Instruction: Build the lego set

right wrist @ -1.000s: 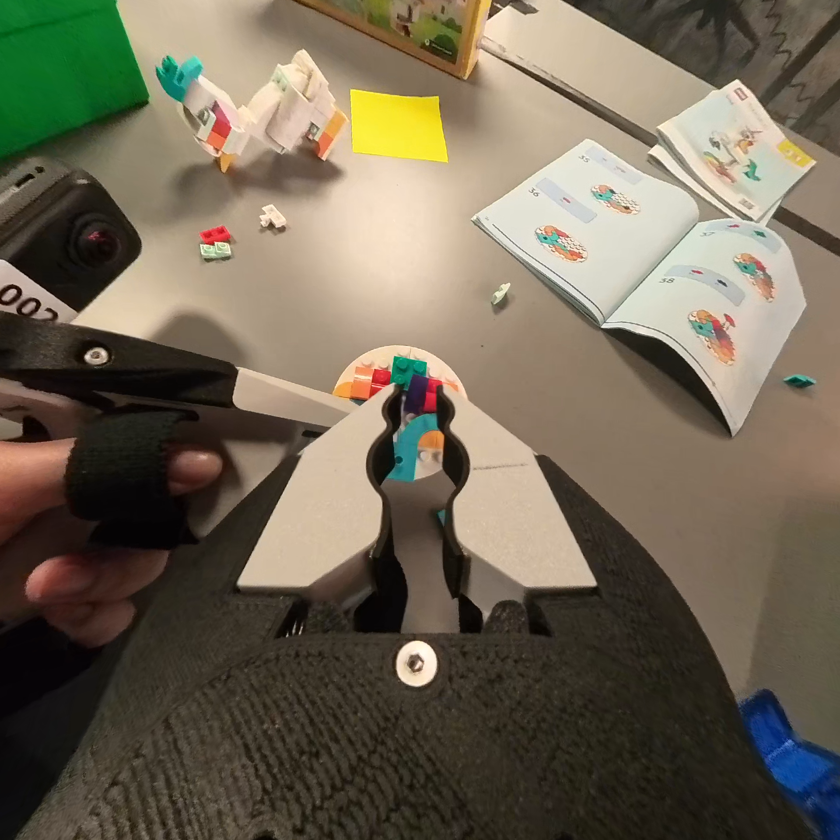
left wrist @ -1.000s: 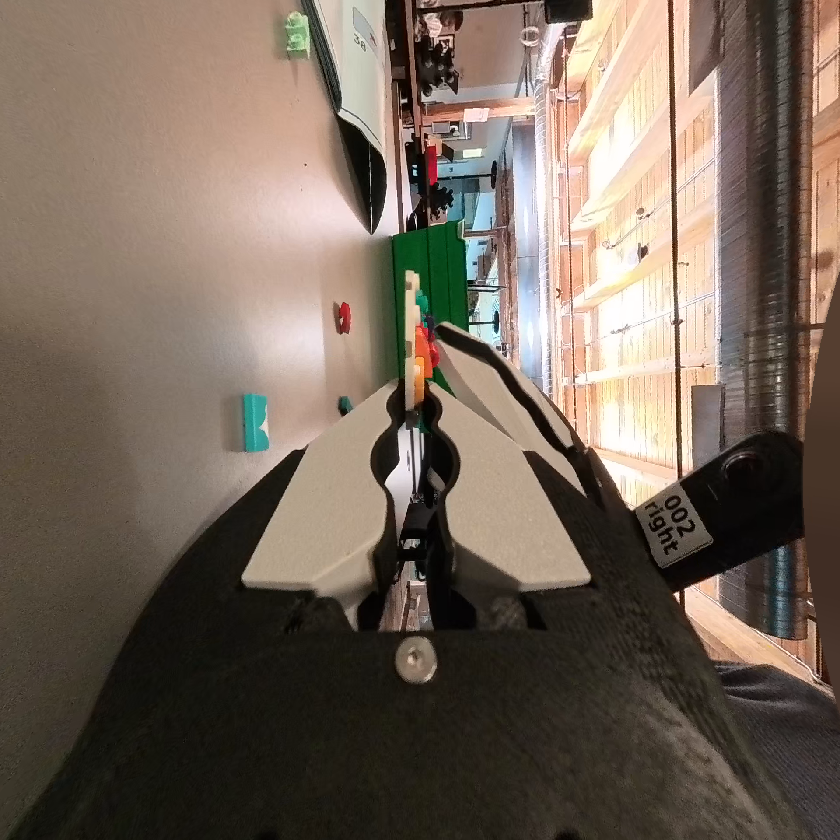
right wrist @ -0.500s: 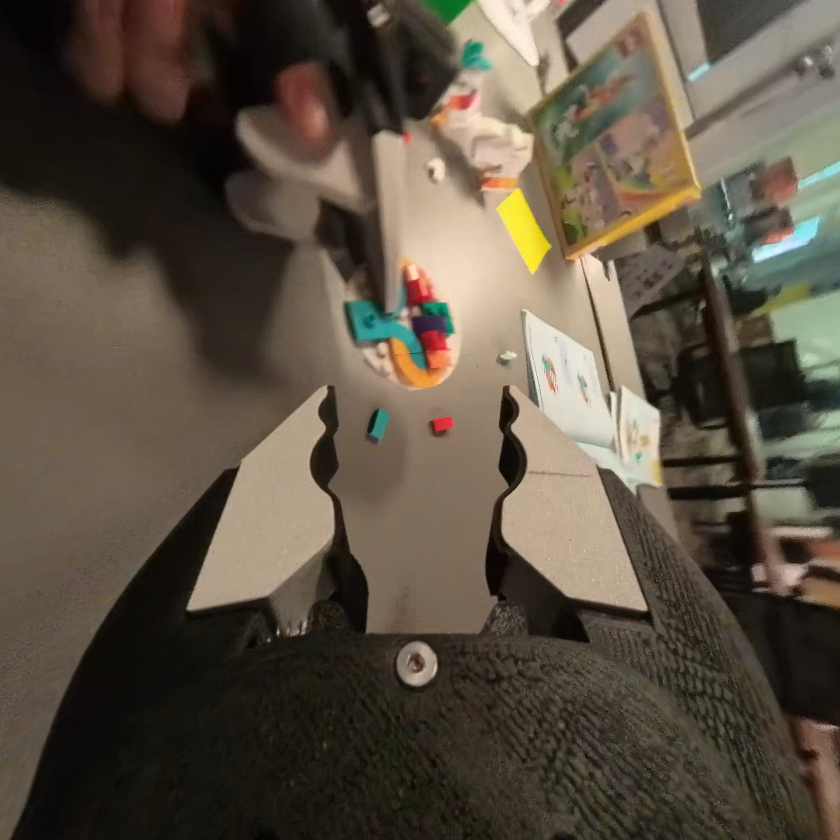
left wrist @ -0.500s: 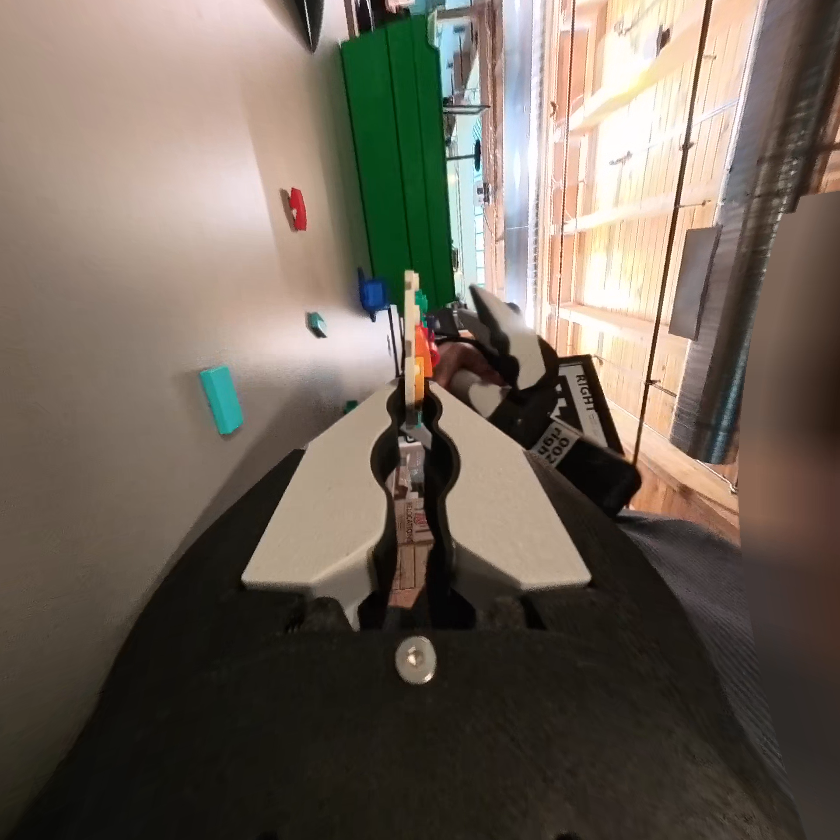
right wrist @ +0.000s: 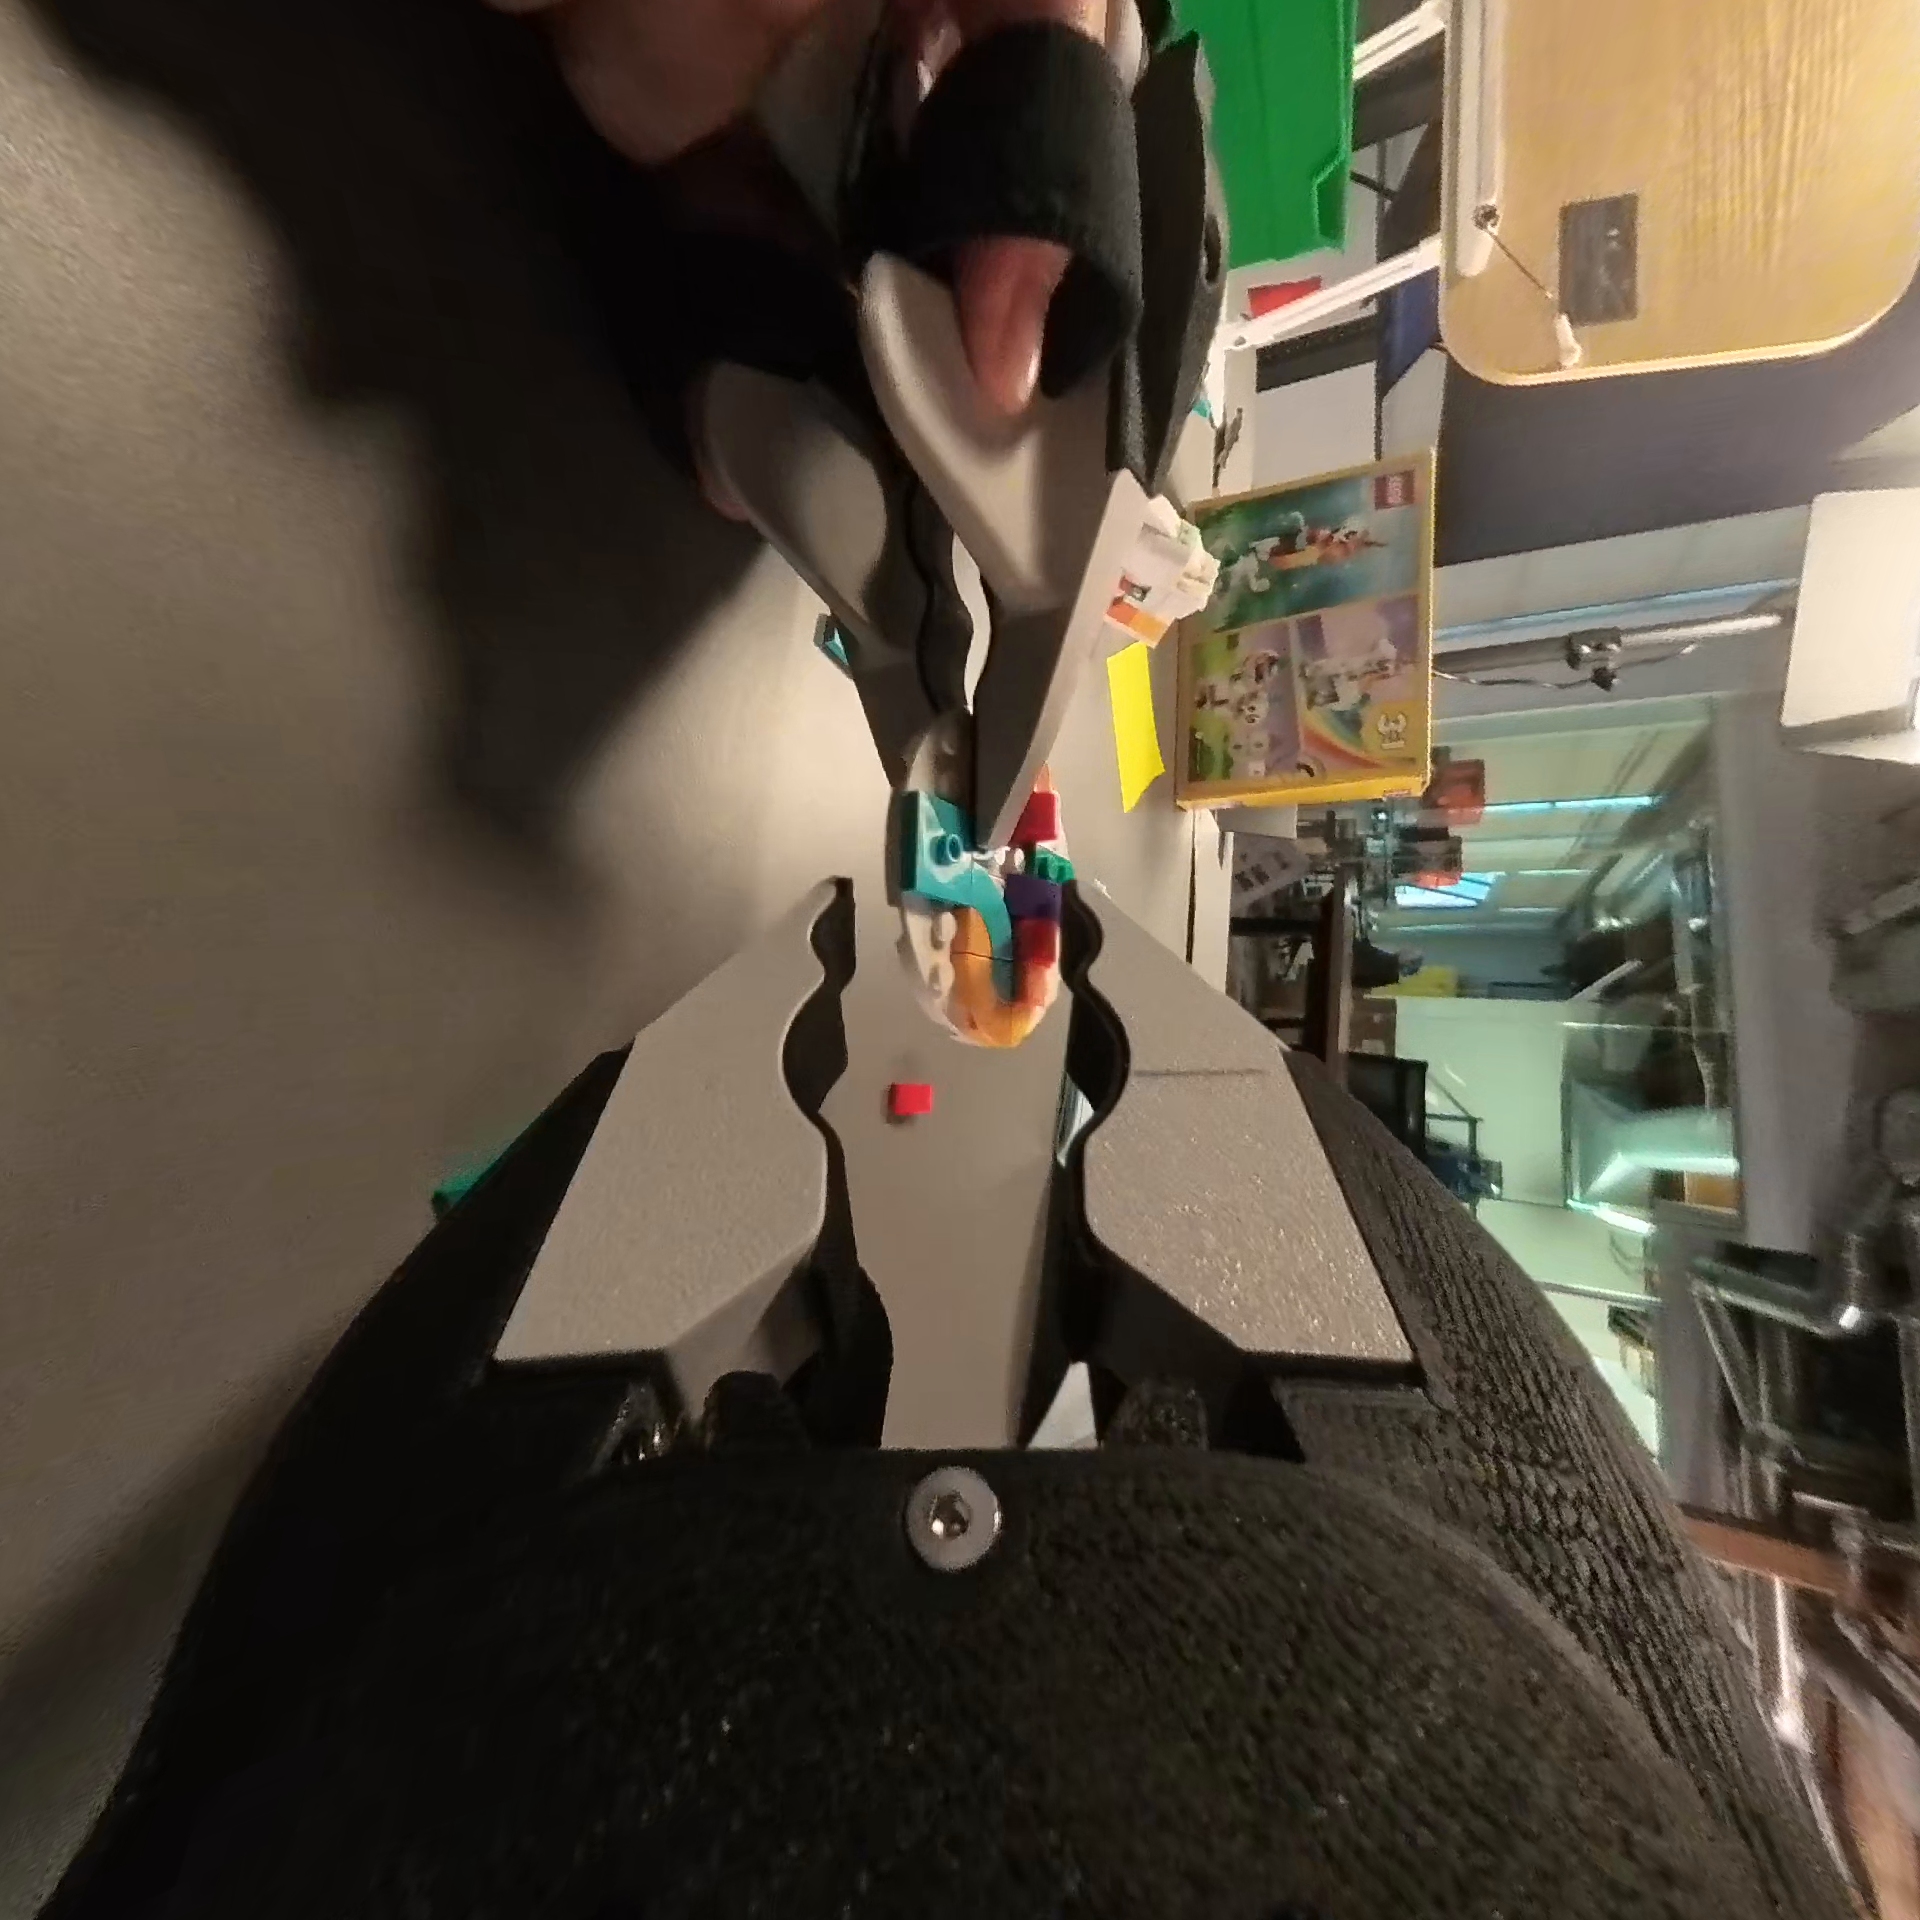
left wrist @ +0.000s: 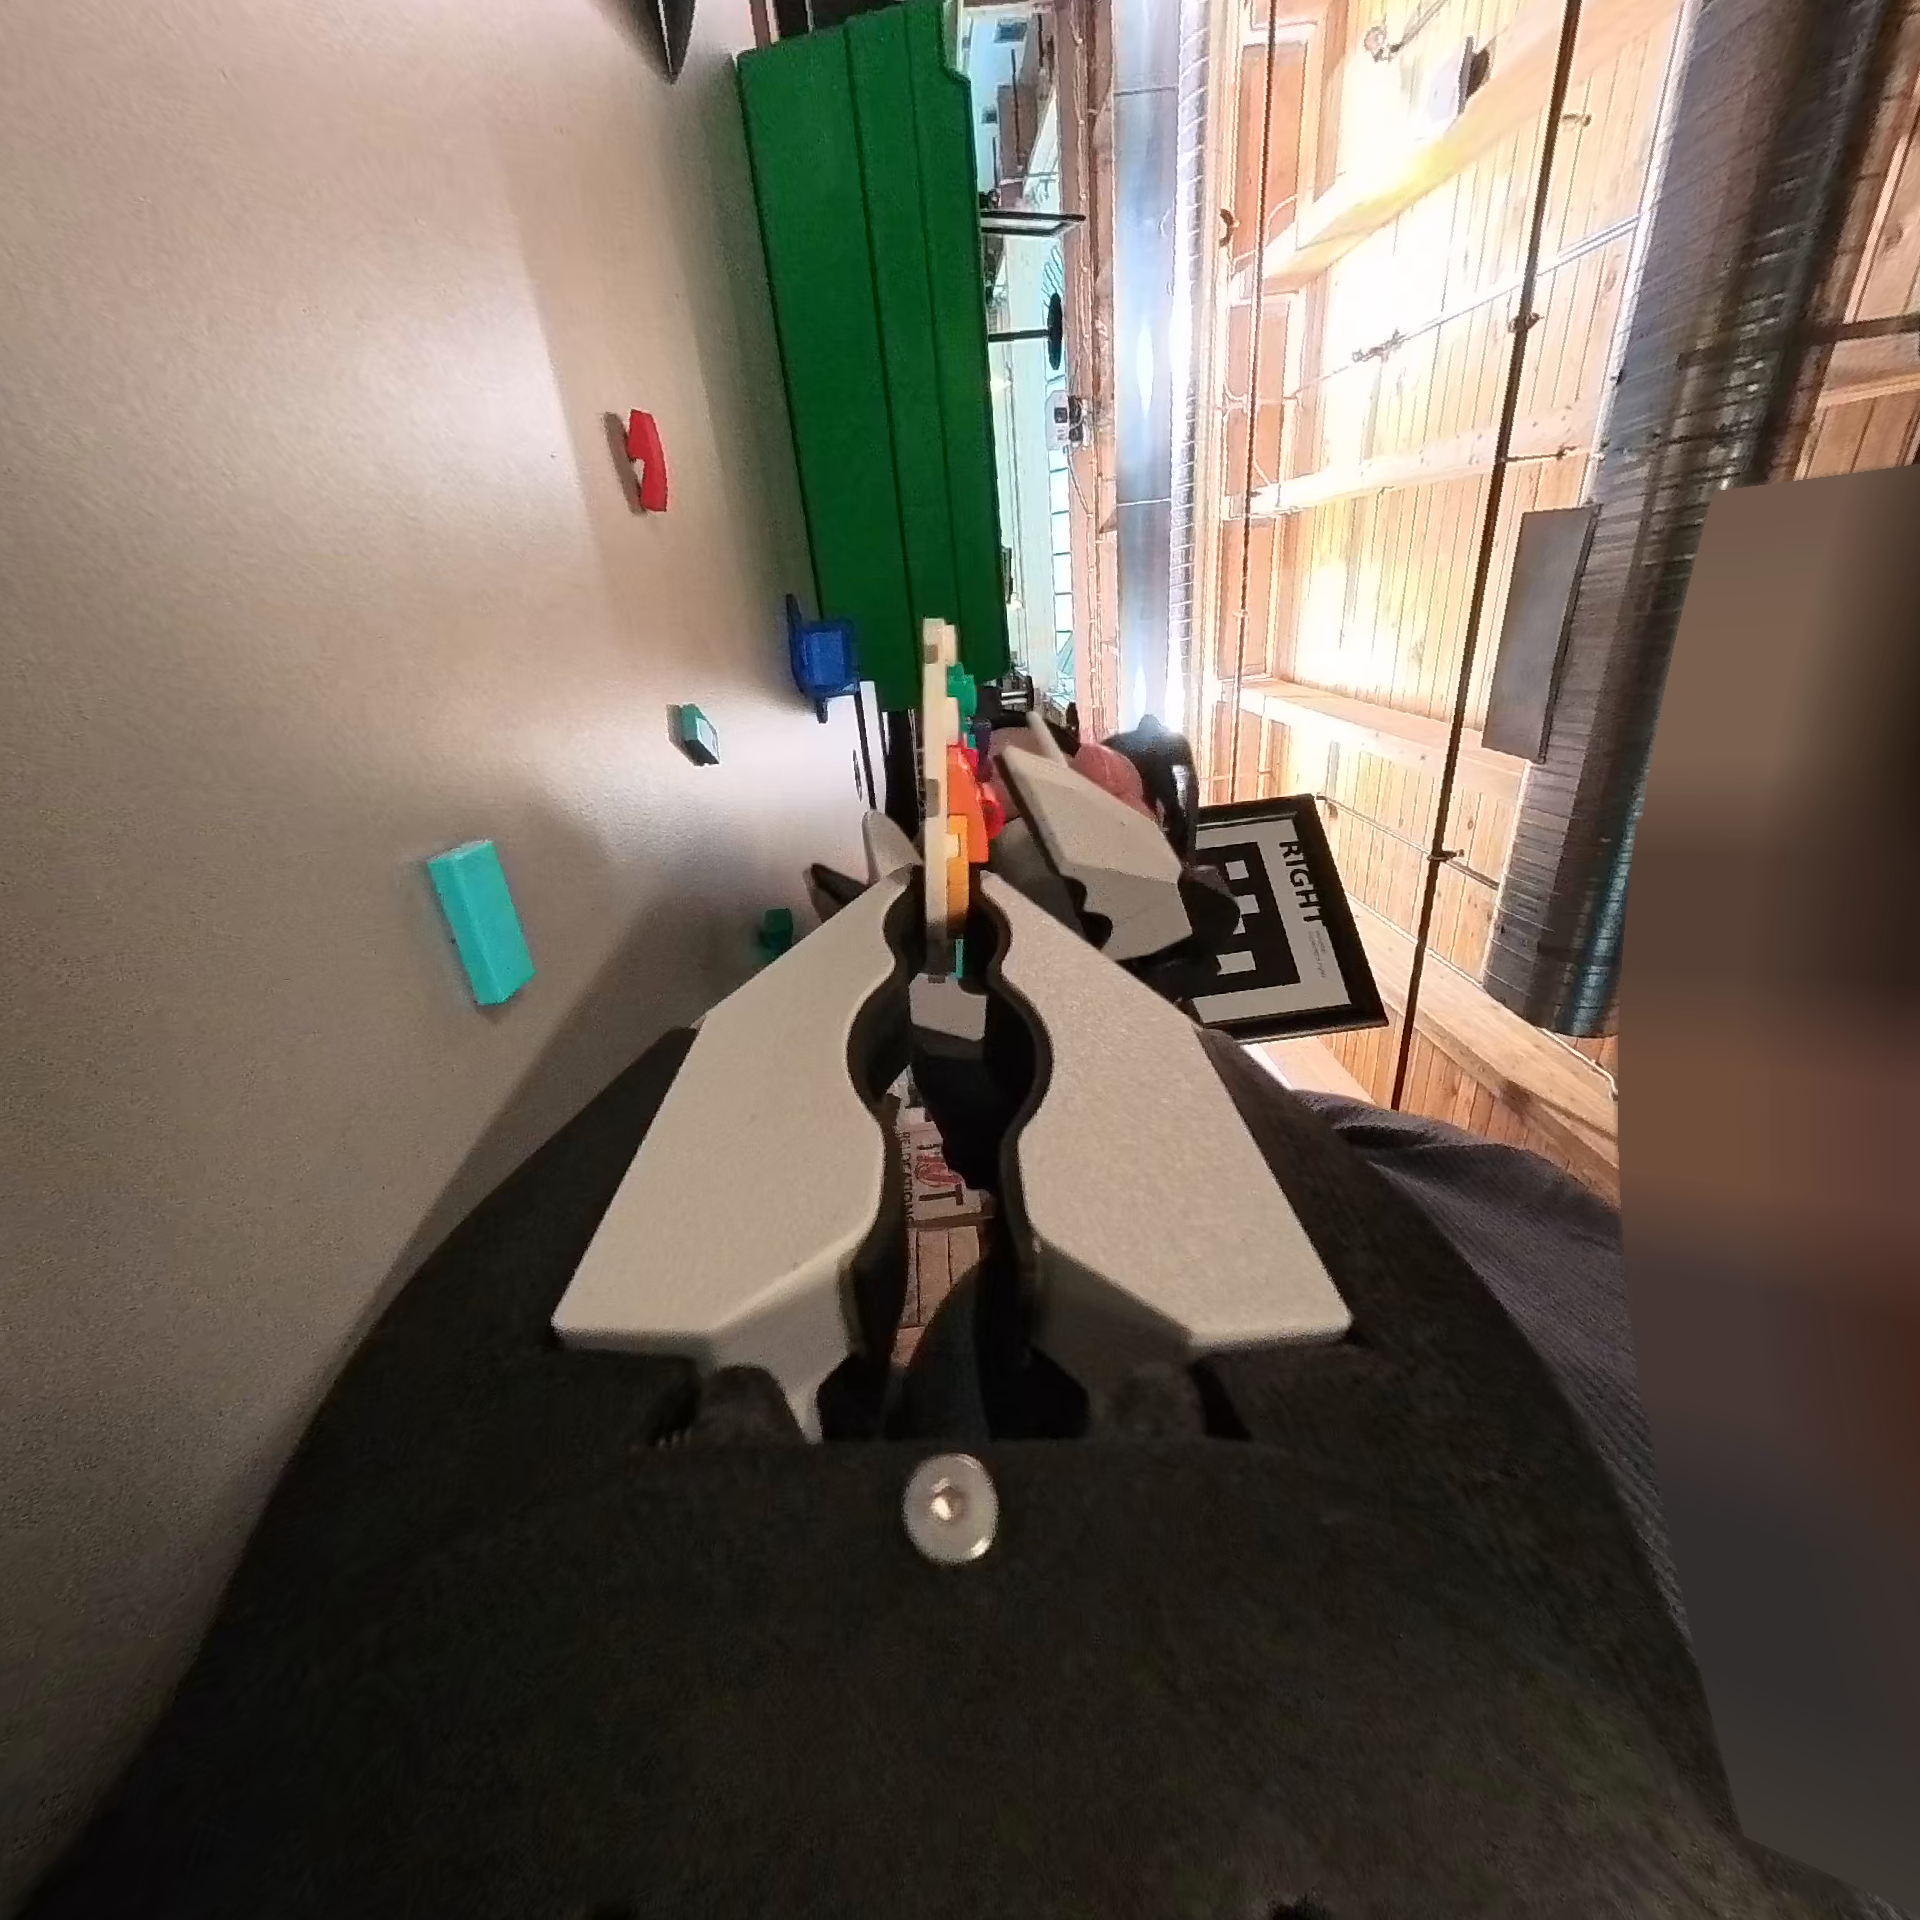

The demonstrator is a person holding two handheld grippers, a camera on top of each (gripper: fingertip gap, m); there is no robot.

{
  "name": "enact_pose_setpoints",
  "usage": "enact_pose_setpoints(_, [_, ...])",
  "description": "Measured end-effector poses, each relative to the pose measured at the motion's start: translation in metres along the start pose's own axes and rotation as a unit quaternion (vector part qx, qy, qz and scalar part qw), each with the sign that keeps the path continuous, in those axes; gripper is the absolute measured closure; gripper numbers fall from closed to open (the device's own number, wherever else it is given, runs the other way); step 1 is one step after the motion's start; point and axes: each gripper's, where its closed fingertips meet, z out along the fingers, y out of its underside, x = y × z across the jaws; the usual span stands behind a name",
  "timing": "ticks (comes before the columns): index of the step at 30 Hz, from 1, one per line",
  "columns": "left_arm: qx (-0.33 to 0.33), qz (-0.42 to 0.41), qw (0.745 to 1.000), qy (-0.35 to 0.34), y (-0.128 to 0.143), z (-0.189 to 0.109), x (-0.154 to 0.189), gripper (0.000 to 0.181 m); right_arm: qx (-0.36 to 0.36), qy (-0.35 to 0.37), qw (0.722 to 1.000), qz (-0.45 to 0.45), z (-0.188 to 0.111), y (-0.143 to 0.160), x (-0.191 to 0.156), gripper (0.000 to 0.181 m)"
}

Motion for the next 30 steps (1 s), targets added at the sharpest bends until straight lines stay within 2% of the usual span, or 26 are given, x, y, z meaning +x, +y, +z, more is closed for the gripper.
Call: enact_pose_setpoints(30, [-0.032, 0.000, 0.999, 0.012, 0.0054, 0.0011, 0.0026, 0.177, -0.011, 0.008, 1.000, -0.028, -0.0009, 0.0056, 0.0054, 0.153])
